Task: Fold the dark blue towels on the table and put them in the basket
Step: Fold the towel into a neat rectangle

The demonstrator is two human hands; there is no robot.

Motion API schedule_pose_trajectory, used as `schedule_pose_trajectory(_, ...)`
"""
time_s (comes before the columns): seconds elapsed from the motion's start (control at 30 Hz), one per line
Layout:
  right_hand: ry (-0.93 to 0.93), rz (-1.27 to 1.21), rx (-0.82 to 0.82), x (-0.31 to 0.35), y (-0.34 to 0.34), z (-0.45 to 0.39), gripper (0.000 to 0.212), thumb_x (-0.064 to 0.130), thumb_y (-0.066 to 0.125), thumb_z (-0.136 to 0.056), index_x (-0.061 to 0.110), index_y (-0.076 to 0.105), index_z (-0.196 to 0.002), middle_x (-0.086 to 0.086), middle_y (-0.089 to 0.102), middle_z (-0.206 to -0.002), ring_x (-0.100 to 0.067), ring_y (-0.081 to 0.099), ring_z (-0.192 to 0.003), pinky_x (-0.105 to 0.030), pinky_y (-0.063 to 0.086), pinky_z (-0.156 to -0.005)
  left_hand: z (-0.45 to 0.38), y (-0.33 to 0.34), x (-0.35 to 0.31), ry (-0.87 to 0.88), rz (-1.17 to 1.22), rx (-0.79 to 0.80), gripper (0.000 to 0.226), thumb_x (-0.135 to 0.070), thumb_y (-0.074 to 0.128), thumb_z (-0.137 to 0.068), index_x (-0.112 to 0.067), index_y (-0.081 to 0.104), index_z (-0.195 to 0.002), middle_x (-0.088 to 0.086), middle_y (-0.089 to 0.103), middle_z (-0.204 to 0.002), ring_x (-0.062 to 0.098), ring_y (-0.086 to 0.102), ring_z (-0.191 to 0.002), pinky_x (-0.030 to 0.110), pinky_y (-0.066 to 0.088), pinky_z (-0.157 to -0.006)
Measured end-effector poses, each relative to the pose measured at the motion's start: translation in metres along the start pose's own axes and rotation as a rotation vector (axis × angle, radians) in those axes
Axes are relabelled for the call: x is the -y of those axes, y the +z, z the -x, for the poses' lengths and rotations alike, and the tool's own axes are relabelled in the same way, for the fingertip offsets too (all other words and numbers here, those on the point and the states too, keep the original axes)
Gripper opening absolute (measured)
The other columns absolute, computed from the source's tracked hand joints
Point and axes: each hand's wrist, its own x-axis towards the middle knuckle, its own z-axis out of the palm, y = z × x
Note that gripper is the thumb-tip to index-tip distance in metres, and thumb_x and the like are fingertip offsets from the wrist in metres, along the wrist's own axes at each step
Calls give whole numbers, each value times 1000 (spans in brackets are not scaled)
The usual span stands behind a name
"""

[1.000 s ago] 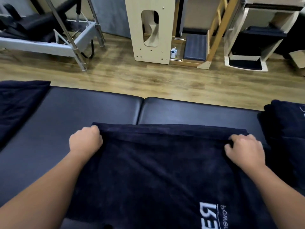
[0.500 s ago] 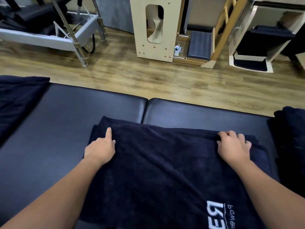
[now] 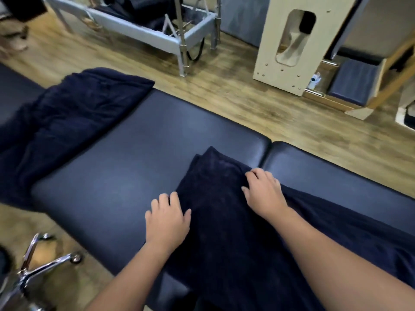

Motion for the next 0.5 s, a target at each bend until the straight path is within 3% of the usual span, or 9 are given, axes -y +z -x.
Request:
schedule_pose_trajectory(0.17,103,39,24,38,-4,-51,34,41,51,-101,17,56,-125,-4,51,-131,-32,44,-122,-47,40,-97,16,-10,19,-149,165,182,41,-56,61,-91,-16,55,-97,2,64,-96,29,65,-92,41,53,-78)
schedule_pose_trajectory(0.27,203,-6,76,69,-7,-78,36,48,53,-100,16,59,-116,-6,48,-126,-32,41,-121,-47,37,-93,22,-16,45,-212,540,281,27,-49,66,-90,-24,59,-84,-6,62,-70,10,61,-72,27,49,-67)
schedule_pose_trajectory(0.33,228,-50,100,83,-4,-92,26,43,56,-99,19,61,-107,-5,49,-120,-32,41,-118,-47,34,-87,29,-14,61,-174,723,338,27,-49,70,-87,-28,57,-77,-6,61,-66,4,59,-67,22,48,-65)
schedule_pose_trajectory(0.4,241,-210,75,88,-3,-103,17,37,57,-98,21,60,-91,0,56,-106,-30,46,-109,-42,34,-82,35,-4,77,-149,792,394,26,-60,65,-80,-35,57,-80,-11,64,-72,7,63,-75,32,54,-80)
schedule_pose_trajectory(0.5,238,-603,-24,92,-13,-112,19,28,55,-97,12,58,-87,4,59,-86,-22,54,-87,-34,43,-70,47,0,96,-102,696,443,27,-57,60,-84,-33,50,-74,-17,48,-57,10,48,-62,36,42,-72)
